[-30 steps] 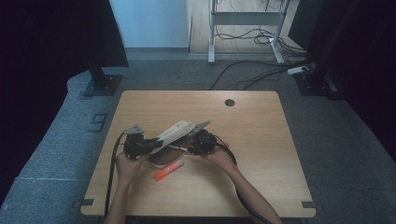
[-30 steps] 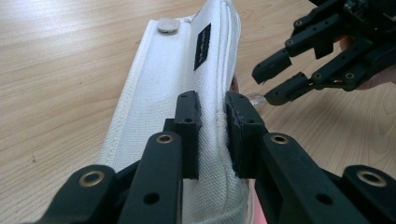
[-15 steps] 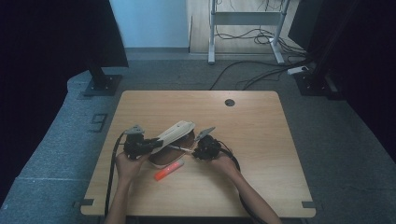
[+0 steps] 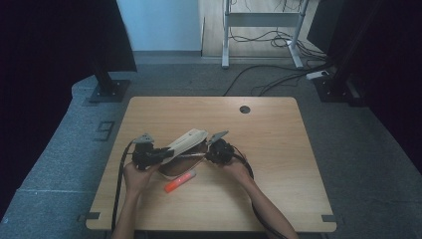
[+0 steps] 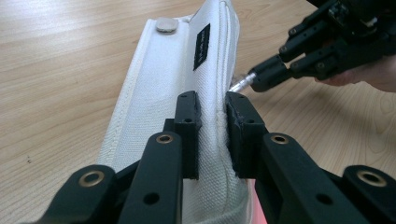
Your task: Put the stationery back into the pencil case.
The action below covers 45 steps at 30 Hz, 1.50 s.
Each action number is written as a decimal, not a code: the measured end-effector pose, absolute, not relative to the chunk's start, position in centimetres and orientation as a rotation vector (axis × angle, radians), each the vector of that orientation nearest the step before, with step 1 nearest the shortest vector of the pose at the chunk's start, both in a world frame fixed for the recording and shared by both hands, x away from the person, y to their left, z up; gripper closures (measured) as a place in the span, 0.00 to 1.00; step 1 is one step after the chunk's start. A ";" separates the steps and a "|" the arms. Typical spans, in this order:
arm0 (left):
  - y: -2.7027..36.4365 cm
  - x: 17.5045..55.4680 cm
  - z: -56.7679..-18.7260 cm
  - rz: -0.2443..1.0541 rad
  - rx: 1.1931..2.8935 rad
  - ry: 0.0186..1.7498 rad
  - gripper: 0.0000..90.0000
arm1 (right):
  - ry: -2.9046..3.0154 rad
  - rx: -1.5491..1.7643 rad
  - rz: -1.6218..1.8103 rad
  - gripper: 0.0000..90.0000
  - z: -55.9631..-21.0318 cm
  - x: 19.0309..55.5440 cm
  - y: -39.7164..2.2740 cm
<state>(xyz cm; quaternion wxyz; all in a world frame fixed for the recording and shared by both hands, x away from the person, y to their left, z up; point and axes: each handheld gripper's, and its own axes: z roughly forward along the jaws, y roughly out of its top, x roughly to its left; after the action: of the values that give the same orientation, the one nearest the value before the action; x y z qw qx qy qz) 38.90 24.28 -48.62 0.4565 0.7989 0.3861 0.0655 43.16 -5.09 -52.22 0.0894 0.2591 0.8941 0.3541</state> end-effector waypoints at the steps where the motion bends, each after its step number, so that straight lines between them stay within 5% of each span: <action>1: 24.3 38.9 -48.6 0.160 1.969 0.951 0.85 | 2.653 0.775 1.055 0.94 -52.1 43.3 -4.9; 16: 24.2 38.9 -48.6 0.161 1.971 0.947 0.84 | 2.616 0.810 1.043 0.92 -51.9 45.9 -2.8; 45: 25.5 39.0 -48.6 0.187 1.960 0.977 0.84 | 2.684 0.689 1.088 0.55 -50.9 41.7 -4.0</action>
<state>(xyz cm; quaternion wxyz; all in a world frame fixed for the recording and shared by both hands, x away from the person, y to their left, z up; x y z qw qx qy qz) 39.05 25.47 -48.56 0.4546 0.7943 0.3959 0.0759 41.74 -3.97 -50.94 0.0821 0.2305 0.8986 0.3643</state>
